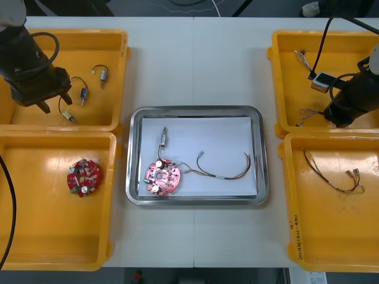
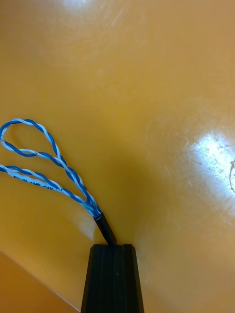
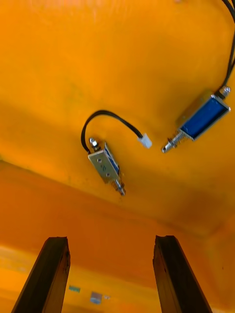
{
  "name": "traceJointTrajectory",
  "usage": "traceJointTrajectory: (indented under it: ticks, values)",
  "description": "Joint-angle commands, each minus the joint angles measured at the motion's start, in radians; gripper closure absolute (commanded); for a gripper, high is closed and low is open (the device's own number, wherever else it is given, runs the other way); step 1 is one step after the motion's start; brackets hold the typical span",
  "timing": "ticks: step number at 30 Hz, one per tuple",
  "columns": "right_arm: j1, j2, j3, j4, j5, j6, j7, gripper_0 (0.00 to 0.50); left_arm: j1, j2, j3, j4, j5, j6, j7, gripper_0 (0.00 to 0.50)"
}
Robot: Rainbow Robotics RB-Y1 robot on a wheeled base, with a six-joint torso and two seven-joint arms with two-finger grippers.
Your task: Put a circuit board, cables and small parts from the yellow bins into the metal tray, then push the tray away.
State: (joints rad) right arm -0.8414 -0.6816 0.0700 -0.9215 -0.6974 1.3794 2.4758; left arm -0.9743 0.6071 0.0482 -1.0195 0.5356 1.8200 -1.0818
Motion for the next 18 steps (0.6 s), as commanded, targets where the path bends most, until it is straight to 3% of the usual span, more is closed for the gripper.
traceJointTrajectory:
  ticks: [1, 11, 14, 18]
  values:
    - [0.022, 0.019, -0.013, -0.022, -0.016, -0.022, 0.040, 0.500, -0.060, 0.046, 0.002, 0.035, -0.009, -0.057, -0.129, 0.000]
    - [0.022, 0.017, -0.118, -0.105, -0.002, 0.033, 0.040, 0.500, -0.063, 0.033, -0.025, 0.118, -0.011, -0.151, -0.217, 0.000]
    - [0.022, 0.017, -0.174, -0.166, 0.015, 0.095, 0.035, 0.500, -0.063, 0.020, -0.028, 0.136, -0.014, -0.183, -0.224, 0.000]
    - [0.022, 0.017, -0.205, -0.277, 0.093, 0.208, 0.026, 0.500, -0.061, 0.005, -0.036, 0.170, -0.017, -0.228, -0.237, 0.000]
